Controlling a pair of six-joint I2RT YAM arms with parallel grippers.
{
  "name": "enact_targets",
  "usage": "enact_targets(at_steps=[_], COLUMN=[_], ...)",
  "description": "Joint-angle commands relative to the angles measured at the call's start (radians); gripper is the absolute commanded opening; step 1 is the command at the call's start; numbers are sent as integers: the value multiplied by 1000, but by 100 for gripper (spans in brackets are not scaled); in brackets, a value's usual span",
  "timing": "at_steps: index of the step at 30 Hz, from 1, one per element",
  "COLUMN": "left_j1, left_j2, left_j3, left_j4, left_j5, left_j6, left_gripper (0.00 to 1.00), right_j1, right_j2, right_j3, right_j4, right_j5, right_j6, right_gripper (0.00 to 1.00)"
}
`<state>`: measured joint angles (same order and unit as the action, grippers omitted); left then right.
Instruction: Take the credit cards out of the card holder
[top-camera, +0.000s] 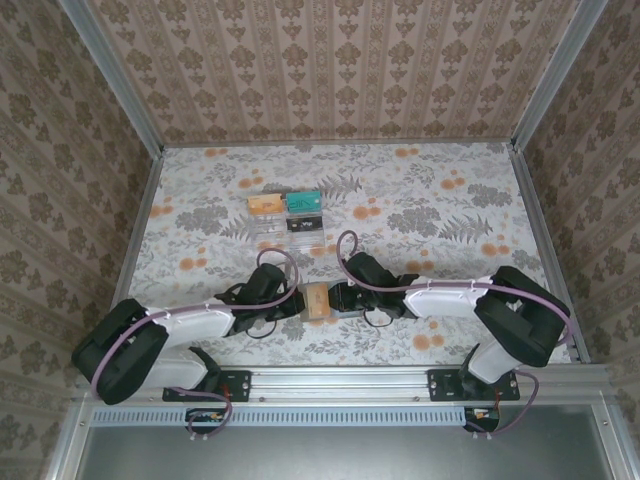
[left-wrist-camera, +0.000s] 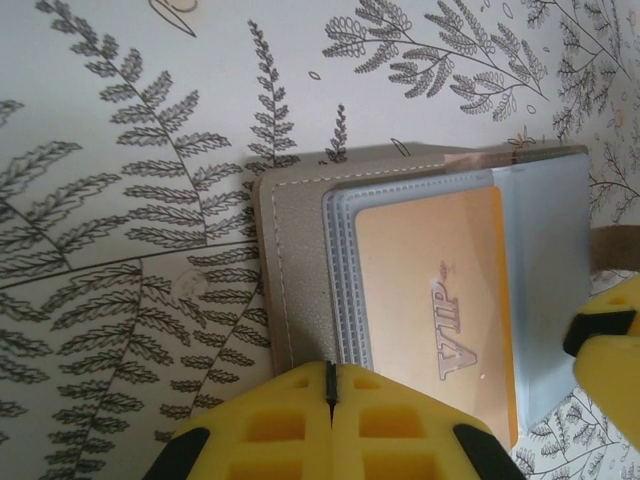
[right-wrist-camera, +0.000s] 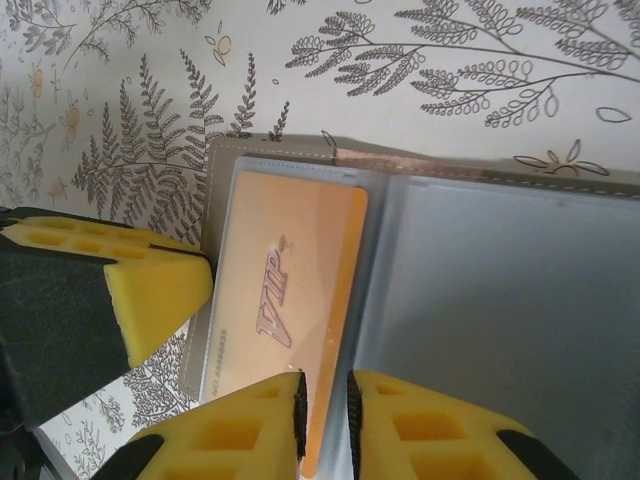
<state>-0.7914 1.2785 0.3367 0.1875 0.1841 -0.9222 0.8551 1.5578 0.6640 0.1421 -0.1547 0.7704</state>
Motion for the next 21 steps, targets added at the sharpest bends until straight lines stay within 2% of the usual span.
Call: enact_targets(at_steps=[1, 13, 16, 18, 21], left_j1=[-7, -22, -23, -23, -23], left_j2=[13, 32, 32, 30, 23], left_j3=[7, 7, 7, 6, 4], left_j4=[16, 29, 27, 27, 19], left_j5=[5, 0, 0, -2, -7], left_j6=[-8, -12, -12, -13, -12], left_gripper=[0, 0, 0, 0, 0], right_j1=[-8, -19, -22, -28, -34], right_j2=[38, 87, 87, 82, 76], right_j3=[31, 19, 11, 5, -10], right_j4=[34, 82, 94, 94, 94], right_j5=[-37, -62, -70, -67, -66], right_j6=[27, 62, 69, 73, 76], right_gripper=[22, 20, 12, 0, 0])
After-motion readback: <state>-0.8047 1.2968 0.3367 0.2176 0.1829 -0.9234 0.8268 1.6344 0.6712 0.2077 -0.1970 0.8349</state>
